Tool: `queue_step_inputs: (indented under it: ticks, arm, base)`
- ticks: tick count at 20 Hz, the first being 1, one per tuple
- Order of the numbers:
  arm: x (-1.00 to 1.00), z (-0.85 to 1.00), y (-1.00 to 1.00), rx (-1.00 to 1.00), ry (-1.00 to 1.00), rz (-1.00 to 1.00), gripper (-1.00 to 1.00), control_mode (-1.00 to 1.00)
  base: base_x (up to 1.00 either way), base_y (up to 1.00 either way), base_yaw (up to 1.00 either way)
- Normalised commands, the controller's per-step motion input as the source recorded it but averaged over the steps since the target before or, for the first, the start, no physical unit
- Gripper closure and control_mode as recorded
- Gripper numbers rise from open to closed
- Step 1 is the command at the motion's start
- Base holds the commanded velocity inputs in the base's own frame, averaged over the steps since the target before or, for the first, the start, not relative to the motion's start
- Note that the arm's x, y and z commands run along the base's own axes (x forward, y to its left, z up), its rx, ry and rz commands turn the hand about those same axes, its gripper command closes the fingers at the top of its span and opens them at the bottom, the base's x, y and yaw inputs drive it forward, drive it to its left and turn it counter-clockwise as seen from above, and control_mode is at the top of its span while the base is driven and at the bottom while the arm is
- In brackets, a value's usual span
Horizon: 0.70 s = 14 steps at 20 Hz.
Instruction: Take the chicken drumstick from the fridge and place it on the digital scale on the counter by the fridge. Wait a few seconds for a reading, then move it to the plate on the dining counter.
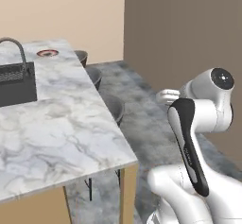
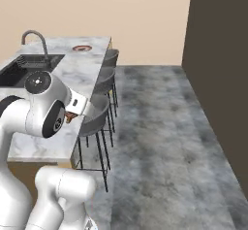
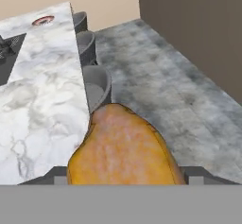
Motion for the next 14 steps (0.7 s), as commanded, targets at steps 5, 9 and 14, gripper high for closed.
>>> queue_step_inputs:
  ticks: [5, 9, 14]
  arm:
    - [0.00, 0.00, 0.00, 0.00, 0.00, 0.00, 1.00, 1.00]
    - [0.00, 0.00, 0.00, 0.00, 0.00, 0.00, 1.00, 1.00]
    - [0.00, 0.00, 0.00, 0.00, 0.00, 0.00, 1.00, 1.00]
  base:
    - [0.55, -1.00, 0.16]
    - [0.64, -1.00, 0.39]
    - [0.74, -0.83, 0.52]
